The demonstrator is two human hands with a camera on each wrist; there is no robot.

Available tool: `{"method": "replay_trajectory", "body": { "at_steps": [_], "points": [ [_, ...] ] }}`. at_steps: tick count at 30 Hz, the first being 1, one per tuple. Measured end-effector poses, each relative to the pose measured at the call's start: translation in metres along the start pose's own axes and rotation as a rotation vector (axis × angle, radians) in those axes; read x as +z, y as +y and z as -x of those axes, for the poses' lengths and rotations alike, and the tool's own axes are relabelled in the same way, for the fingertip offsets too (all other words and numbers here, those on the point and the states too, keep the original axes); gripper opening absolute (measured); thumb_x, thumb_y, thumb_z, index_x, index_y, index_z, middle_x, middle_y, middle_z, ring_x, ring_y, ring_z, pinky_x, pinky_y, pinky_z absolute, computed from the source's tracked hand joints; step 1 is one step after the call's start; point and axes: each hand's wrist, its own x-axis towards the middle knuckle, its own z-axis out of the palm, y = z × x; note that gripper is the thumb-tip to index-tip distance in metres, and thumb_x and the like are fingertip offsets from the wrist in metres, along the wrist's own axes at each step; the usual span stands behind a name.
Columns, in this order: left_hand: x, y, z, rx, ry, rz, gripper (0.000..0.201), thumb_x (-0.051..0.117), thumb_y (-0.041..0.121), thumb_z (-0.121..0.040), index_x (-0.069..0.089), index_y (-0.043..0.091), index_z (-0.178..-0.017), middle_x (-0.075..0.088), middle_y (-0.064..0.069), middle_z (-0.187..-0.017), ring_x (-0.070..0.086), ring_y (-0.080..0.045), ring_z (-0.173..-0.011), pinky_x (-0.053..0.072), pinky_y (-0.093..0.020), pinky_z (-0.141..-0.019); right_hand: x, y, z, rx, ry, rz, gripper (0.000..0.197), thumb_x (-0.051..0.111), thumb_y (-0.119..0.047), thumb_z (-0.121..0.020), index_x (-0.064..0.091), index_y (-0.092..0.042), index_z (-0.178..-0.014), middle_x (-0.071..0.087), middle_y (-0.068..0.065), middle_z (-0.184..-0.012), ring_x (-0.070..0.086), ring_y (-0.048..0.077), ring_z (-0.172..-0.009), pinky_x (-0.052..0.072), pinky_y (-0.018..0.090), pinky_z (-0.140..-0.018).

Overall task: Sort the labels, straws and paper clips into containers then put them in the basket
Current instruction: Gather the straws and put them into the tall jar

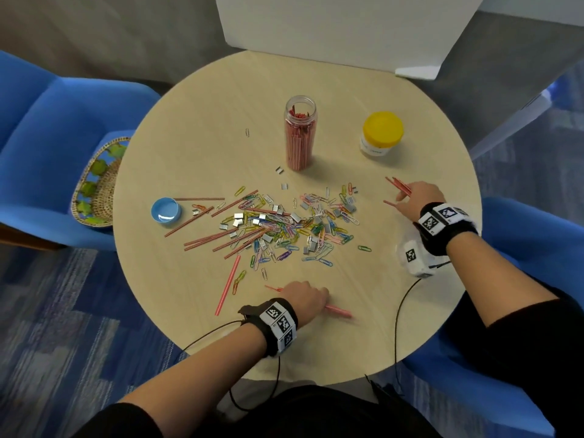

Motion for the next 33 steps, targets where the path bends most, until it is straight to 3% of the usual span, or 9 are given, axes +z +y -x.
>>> {"method": "replay_trajectory", "body": {
  "at_steps": [4, 8, 12, 14, 18, 21, 27, 30, 33],
  "points": [
    [-0.019, -0.031, 0.013, -0.164, 0.144, 0.25, 0.021, 0.033, 0.019, -0.104, 0.042, 0.011, -0.121, 0.062, -0.008, -0.092, 0.056, -0.027, -0.074, 0.047, -0.037, -0.066, 0.006, -0.005, -0.014, -0.049, -0.036, 0.255, 0.019, 0.064, -0.024, -0.088, 0.07, -0.007, -0.094, 0.066, 0.014, -0.087, 0.061, 0.033, -0.076, 0.052, 0.033, -0.068],
    [-0.052, -0.065, 0.019, -0.349, 0.484, 0.768, 0.026, 0.034, 0.033, -0.105, 0.049, 0.012, -0.109, 0.056, 0.001, -0.078, 0.053, -0.016, -0.064, 0.046, -0.033, -0.059, 0.006, -0.008, -0.02, -0.113, -0.135, 0.33, 0.035, 0.052, -0.042, -0.097, 0.064, -0.009, -0.094, 0.06, 0.011, -0.084, 0.057, 0.031, -0.075, 0.047, 0.033, -0.067],
    [-0.108, -0.1, 0.029, -0.352, 0.762, 1.184, 0.026, 0.039, 0.032, -0.103, 0.053, 0.01, -0.104, 0.053, 0.002, -0.077, 0.047, -0.015, -0.064, 0.043, -0.038, -0.062, -0.003, -0.009, -0.028, -0.174, -0.19, 0.306, 0.027, 0.051, -0.035, -0.098, 0.059, -0.008, -0.097, 0.066, 0.016, -0.096, 0.059, 0.032, -0.081, 0.052, 0.038, -0.077],
    [-0.125, -0.112, 0.035, -0.327, 0.855, 1.274, 0.021, 0.041, 0.029, -0.103, 0.053, 0.011, -0.101, 0.05, 0.005, -0.075, 0.046, -0.009, -0.062, 0.04, -0.031, -0.062, -0.011, -0.012, -0.026, -0.157, -0.15, 0.269, 0.024, 0.051, -0.033, -0.099, 0.057, -0.01, -0.1, 0.065, 0.015, -0.093, 0.059, 0.033, -0.081, 0.05, 0.037, -0.076],
    [-0.136, -0.128, 0.041, -0.351, 0.867, 1.391, 0.022, 0.04, 0.027, -0.104, 0.052, 0.01, -0.103, 0.049, 0.003, -0.077, 0.043, -0.011, -0.062, 0.038, -0.026, -0.056, -0.021, -0.014, -0.023, -0.155, -0.078, 0.054, 0.01, 0.053, -0.025, -0.097, 0.057, -0.016, -0.094, 0.07, 0.003, -0.08, 0.064, 0.03, -0.082, 0.051, 0.039, -0.081],
    [-0.134, -0.136, 0.037, -0.388, 0.845, 1.503, 0.018, 0.038, 0.025, -0.105, 0.05, 0.012, -0.101, 0.049, -0.003, -0.083, 0.041, -0.012, -0.064, 0.039, -0.026, -0.055, -0.025, -0.019, -0.022, -0.178, -0.107, -0.071, 0.008, 0.055, -0.021, -0.097, 0.058, -0.016, -0.093, 0.071, -0.004, -0.072, 0.064, 0.025, -0.082, 0.047, 0.034, -0.078],
    [-0.145, -0.14, 0.02, -0.259, 0.931, 1.745, 0.006, 0.035, 0.013, -0.106, 0.041, 0.012, -0.105, 0.052, 0.001, -0.072, 0.035, -0.003, -0.047, 0.03, -0.017, -0.044, -0.032, -0.029, -0.011, -0.186, -0.154, -0.227, 0.013, 0.051, -0.026, -0.1, 0.059, -0.017, -0.098, 0.07, -0.002, -0.075, 0.062, 0.02, -0.078, 0.039, 0.031, -0.071],
    [-0.166, -0.15, 0.012, -0.184, 1.006, 1.835, 0.02, 0.033, 0.008, -0.104, 0.051, 0.014, -0.113, 0.043, 0.006, -0.062, 0.032, -0.004, -0.049, 0.026, -0.015, -0.043, -0.05, -0.033, -0.005, -0.17, -0.07, -0.37, 0.02, 0.047, -0.032, -0.102, 0.056, -0.016, -0.096, 0.065, 0.003, -0.075, 0.058, 0.022, -0.072, 0.037, 0.032, -0.062],
    [-0.197, -0.163, 0.01, -0.086, 1.025, 1.984, 0.022, 0.037, 0.018, -0.103, 0.058, 0.017, -0.093, 0.032, 0.009, -0.053, 0.027, -0.006, -0.048, 0.018, -0.019, -0.045, -0.072, -0.038, 0.008, -0.146, -0.05, -0.555, 0.026, 0.046, -0.037, -0.102, 0.058, -0.015, -0.097, 0.053, 0.004, -0.068, 0.045, 0.016, -0.058, 0.033, 0.028, -0.053]
  ]
}}
